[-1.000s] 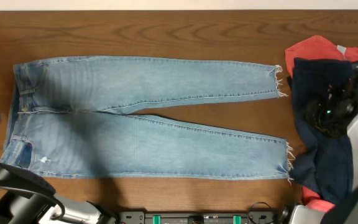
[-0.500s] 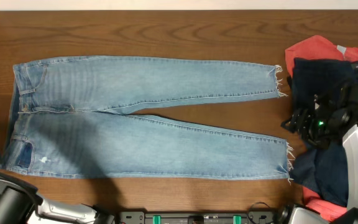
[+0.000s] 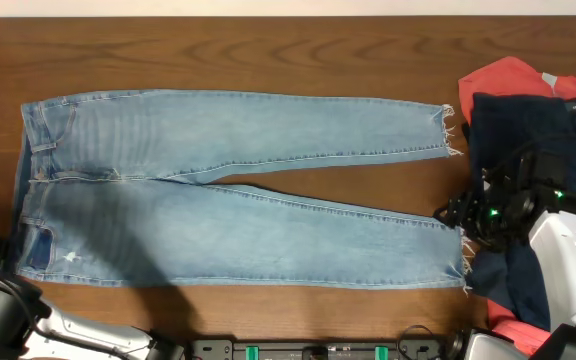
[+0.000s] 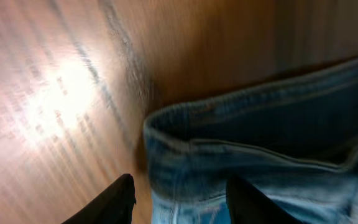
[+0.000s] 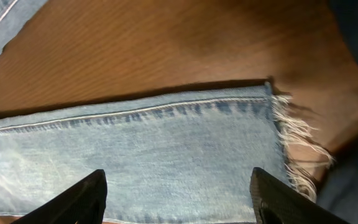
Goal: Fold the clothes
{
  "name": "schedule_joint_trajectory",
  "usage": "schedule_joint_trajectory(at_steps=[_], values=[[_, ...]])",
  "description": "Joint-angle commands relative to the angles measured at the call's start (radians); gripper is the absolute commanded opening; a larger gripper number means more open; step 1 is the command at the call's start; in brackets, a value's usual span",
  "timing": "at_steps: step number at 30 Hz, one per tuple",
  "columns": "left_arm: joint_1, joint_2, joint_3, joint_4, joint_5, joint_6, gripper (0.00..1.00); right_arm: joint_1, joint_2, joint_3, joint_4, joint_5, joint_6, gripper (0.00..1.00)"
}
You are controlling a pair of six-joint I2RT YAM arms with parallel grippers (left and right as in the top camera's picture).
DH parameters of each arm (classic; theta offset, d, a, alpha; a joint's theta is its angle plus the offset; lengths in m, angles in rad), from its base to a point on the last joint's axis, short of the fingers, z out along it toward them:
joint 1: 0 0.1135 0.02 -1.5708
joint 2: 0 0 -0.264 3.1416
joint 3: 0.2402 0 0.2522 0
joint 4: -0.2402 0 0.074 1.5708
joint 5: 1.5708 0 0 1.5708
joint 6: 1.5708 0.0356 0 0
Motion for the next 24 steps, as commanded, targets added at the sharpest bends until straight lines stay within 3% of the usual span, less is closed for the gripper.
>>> schedule_joint_trajectory(at_steps=[1,5,6,10,14,18,24], values=[[-0.001,0.054,-0.007,0.003,0.010,0.022,0.49,0.020,0.001,-0.006,0.003,-0.010,-0.018,0.72],[-0.001,0.103,-0.007,0.003,0.010,0.022,0.48,0.023,0.001,-0.006,0.002,-0.006,-0.018,0.72],[-0.001,0.109,-0.007,0.003,0.010,0.022,0.43,0.023,0.001,-0.006,0.002,-0.005,-0.018,0.72],[0.000,0.111,-0.006,0.002,0.010,0.021,0.07,0.023,0.001,-0.006,-0.011,0.020,-0.016,0.70],[0.000,0.111,-0.001,-0.001,0.011,0.021,0.06,0.023,0.001,-0.006,-0.060,0.154,0.057,0.63],[0.000,0.111,0.000,-0.004,0.013,0.020,0.06,0.023,0.010,-0.008,-0.143,0.274,0.224,0.51],[0.000,0.111,0.000,-0.005,0.035,0.020,0.06,0.023,0.032,-0.081,-0.109,0.180,0.261,0.49]])
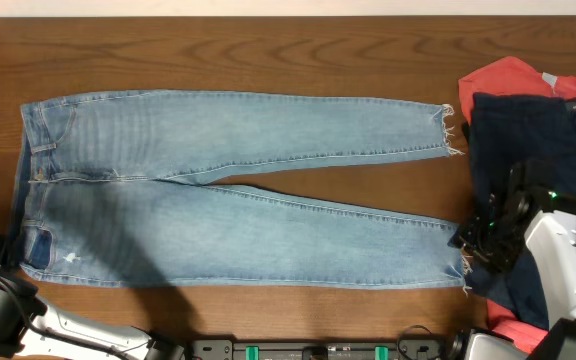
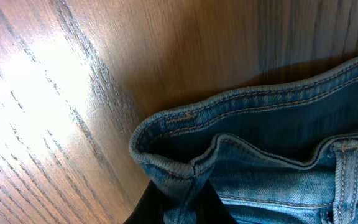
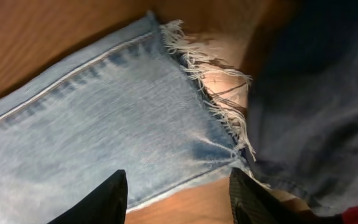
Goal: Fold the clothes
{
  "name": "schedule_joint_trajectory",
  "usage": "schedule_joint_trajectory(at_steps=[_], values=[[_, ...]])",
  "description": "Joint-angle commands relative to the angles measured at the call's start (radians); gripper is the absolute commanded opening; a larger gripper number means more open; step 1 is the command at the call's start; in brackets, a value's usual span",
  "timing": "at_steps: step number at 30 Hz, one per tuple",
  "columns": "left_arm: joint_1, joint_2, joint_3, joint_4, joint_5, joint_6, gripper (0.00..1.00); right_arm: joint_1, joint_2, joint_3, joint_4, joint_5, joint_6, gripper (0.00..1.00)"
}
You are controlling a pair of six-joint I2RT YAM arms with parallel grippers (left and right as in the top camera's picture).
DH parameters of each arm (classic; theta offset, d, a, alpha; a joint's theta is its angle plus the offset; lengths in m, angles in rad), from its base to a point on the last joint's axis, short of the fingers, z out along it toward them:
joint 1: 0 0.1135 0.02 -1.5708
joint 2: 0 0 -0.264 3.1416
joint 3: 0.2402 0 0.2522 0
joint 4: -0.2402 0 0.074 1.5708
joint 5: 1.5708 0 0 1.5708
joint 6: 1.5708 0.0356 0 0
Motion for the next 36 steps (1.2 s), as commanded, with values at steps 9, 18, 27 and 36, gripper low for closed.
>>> schedule_joint_trajectory(at_steps=[9,18,27,36], values=[[0.002,0.074,-0.023,-0.002,-0.005,0.013,0.06,0.082,0.021,-0.227,0.154,-0.198,0.025,0.66],[0.002,0.074,-0.022,-0.005,0.013,0.013,0.06,0.091,0.021,-0.261,0.221,-0.137,0.070,0.16],[0.002,0.064,0.013,-0.046,0.013,0.013,0.06,0.091,0.013,-0.175,0.195,-0.134,0.006,0.01],[0.002,-0.037,0.017,-0.047,0.062,0.013,0.06,0.091,-0.030,0.032,0.058,-0.135,-0.092,0.01]])
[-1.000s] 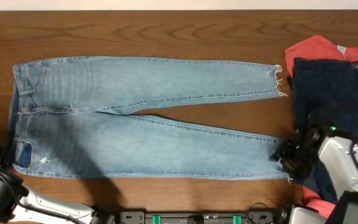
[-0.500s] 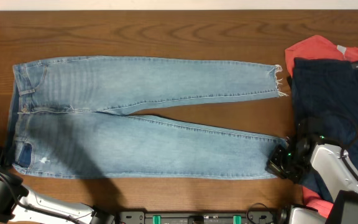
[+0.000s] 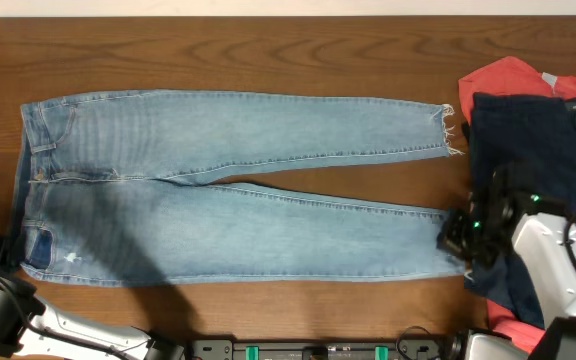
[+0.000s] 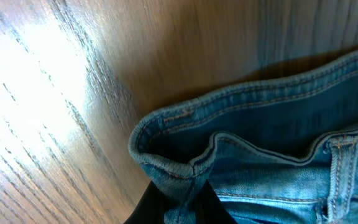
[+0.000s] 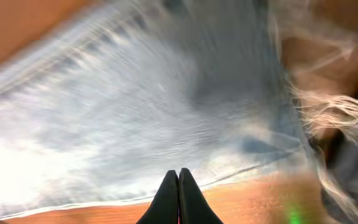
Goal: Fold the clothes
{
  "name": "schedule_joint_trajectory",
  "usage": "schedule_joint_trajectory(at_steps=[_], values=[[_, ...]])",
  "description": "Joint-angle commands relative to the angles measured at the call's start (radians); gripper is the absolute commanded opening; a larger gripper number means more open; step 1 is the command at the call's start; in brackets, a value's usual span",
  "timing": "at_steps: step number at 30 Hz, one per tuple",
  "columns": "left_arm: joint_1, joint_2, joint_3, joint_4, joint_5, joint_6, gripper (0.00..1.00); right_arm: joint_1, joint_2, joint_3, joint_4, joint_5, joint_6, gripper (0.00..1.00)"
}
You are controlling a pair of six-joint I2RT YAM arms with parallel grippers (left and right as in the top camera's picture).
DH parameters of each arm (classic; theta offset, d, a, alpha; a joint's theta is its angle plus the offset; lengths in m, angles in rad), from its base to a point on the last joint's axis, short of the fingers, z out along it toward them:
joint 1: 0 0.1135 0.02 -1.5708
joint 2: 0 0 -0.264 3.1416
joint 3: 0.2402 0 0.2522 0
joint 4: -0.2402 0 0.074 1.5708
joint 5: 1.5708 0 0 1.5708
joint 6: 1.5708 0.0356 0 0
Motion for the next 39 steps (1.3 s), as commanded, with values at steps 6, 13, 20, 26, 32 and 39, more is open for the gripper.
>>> schedule_joint_trajectory(at_steps=[6,13,20,26,32,39], values=[[-0.003,-0.140,-0.006,-0.057,0.035,-0.053,0.06,0.019,-0.029,0.130,-0.069,0.007,-0.043,0.01],[-0.003,-0.284,-0.006,-0.074,0.035,-0.082,0.06,0.022,-0.027,0.127,-0.135,0.034,-0.043,0.14],[-0.006,-0.292,-0.015,-0.082,0.035,-0.100,0.06,0.023,-0.026,-0.131,-0.021,-0.022,0.019,0.45],[-0.006,-0.292,-0.015,-0.082,0.035,-0.105,0.06,0.023,-0.026,-0.285,0.127,-0.048,0.072,0.55],[-0.006,-0.292,-0.015,-0.082,0.035,-0.109,0.06,0.022,-0.026,-0.289,0.151,0.001,0.186,0.38],[-0.006,-0.292,-0.015,-0.081,0.035,-0.112,0.06,0.022,-0.026,-0.282,0.155,0.014,0.192,0.01]])
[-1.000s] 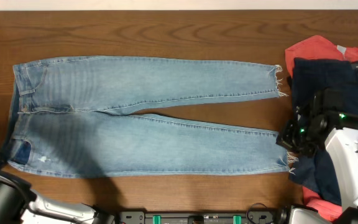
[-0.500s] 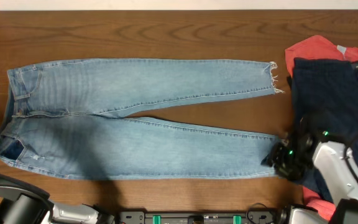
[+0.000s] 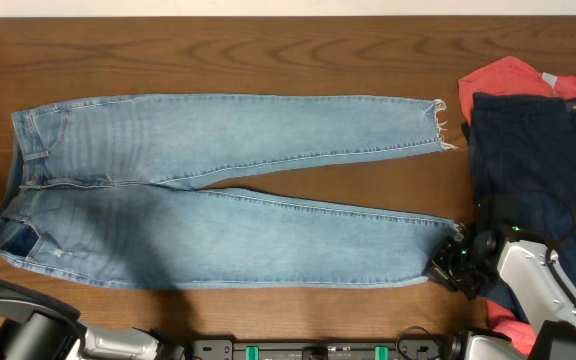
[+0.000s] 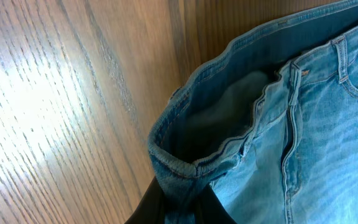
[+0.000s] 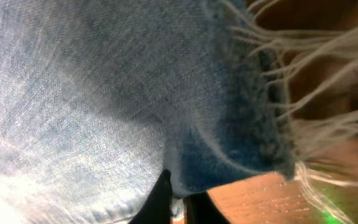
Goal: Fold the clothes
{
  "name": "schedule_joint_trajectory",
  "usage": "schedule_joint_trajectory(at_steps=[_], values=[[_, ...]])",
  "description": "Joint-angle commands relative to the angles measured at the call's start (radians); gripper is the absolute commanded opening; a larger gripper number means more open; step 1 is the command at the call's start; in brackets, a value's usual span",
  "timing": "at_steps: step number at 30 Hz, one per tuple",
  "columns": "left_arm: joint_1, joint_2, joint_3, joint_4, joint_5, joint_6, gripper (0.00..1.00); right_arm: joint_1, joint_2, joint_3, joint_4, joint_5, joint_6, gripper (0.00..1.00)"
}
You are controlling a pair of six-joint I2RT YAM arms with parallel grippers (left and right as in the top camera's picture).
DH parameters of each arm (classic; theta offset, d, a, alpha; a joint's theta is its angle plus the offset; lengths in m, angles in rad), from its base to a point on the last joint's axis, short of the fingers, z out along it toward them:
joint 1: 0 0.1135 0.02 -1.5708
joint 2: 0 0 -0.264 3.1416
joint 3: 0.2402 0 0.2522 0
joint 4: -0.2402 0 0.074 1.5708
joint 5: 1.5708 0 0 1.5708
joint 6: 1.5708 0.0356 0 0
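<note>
Light-blue jeans [image 3: 228, 190] lie flat on the wooden table [image 3: 268, 45], waist to the left and both legs pointing right. My left gripper [image 4: 180, 208] is shut on the near corner of the waistband [image 4: 185, 163], which gapes open above the fingers. It sits at the left edge of the overhead view, mostly hidden. My right gripper [image 3: 448, 266] is shut on the near leg's frayed hem [image 5: 272, 93]; in the right wrist view the right gripper [image 5: 178, 202] pinches the hem's lower edge.
A pile of clothes lies at the right: a coral-red garment [image 3: 508, 75] under a navy one [image 3: 538, 140], right beside my right arm. A black rail [image 3: 318, 350] runs along the table's front edge.
The jeans' waist has shifted left and its near corner sits further left and lower. The near leg's hem and my right gripper have moved left and toward the front edge. Both stay shut.
At first both grippers stood open, the left at the waistband corner, the right over the near hem. Then the left was shut on the waistband while the right stayed open. Then the right was shut on the hem, and now the held jeans lie further left.
</note>
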Motion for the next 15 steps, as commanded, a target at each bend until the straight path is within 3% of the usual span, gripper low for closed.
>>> schedule_joint_trajectory(at_steps=[1,10,13,15], values=[[-0.001,-0.001,-0.004,-0.003,-0.002,-0.006,0.06,0.010,0.010,-0.004,-0.008,0.037,0.005,0.01],[-0.001,-0.026,-0.003,-0.056,0.031,-0.035,0.06,0.010,-0.009,0.261,-0.240,0.042,-0.132,0.01],[0.006,-0.066,-0.003,-0.117,0.013,-0.040,0.06,0.010,-0.029,0.423,-0.390,0.090,-0.125,0.01],[0.018,-0.114,-0.003,-0.148,-0.014,-0.054,0.06,0.009,-0.043,0.547,-0.513,0.183,-0.047,0.01]])
